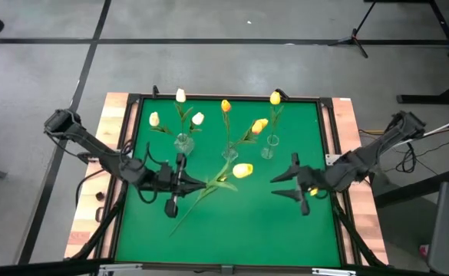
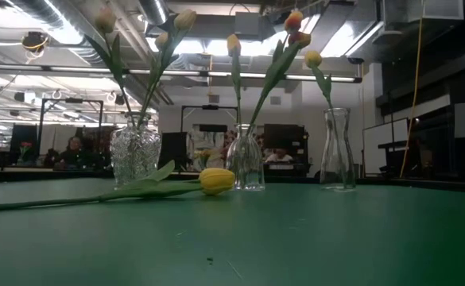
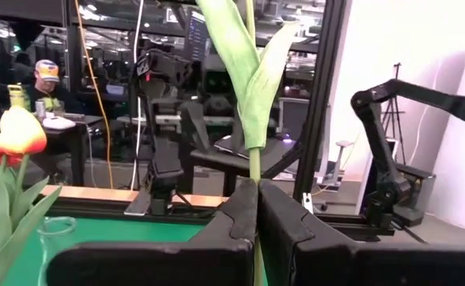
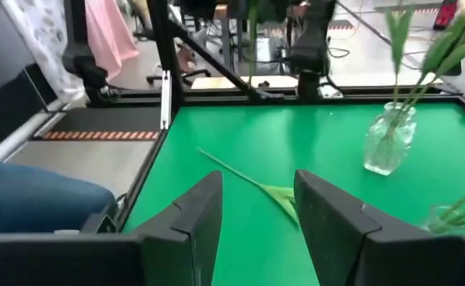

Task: Sort flowers into vase by color
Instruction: Put the right yellow flower into the right transparent vase

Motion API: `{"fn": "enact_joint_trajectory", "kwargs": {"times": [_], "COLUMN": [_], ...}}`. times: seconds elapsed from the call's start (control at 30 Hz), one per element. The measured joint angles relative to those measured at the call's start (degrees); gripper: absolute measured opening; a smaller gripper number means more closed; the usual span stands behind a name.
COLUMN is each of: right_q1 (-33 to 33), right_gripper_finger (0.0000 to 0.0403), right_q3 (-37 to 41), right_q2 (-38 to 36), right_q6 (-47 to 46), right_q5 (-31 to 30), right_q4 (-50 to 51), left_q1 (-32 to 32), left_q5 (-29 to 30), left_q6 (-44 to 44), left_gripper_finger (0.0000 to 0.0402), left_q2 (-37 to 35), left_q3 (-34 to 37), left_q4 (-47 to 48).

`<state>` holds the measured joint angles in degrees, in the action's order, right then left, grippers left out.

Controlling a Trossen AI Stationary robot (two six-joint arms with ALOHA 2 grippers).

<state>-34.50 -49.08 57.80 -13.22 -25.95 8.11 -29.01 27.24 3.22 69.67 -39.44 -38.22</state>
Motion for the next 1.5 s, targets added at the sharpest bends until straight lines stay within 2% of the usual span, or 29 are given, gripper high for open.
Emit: {"fn": "enact_joint_trajectory", "kwargs": {"times": [0.37,0.47,0.6,0.8,0.93,1.13,1.5], "right_q1": [3.9,5.1,6.8,9.5,11.3,13.3,13.3], "right_gripper_finger": [0.0159,0.0159,0.0159,0.0159,0.0159,0.0159,0.0159], "right_q3": [0.0,0.0,0.0,0.0,0.0,0.0,0.0], "right_q2": [9.4,10.7,12.8,15.5,17.6,20.2,21.0], "right_q6": [2.5,7.4,15.0,21.0,20.2,17.5,16.0], "right_q5": [1.8,2.2,4.8,6.1,6.1,6.1,5.9], "right_q4": [-11.0,-16.2,-27.0,-38.3,-41.8,-44.5,-44.8], "left_q1": [3.0,3.2,3.2,4.7,6.8,9.7,13.3], "left_q5": [-4.4,-5.0,-8.7,-12.1,-15.7,-17.5,-18.3], "left_q6": [1.1,-1.2,-5.9,-8.3,-7.2,-3.5,0.6], "left_gripper_finger": [0.0,0.0,0.0,0.0,0.0,0.0,0.0], "left_q2": [0.1,0.1,0.1,0.1,1.3,5.3,10.9], "left_q3": [0.0,0.0,0.0,0.0,0.0,0.0,0.0], "left_q4": [-1.3,-5.9,-12.2,-15.4,-18.5,-18.8,-22.4]}}
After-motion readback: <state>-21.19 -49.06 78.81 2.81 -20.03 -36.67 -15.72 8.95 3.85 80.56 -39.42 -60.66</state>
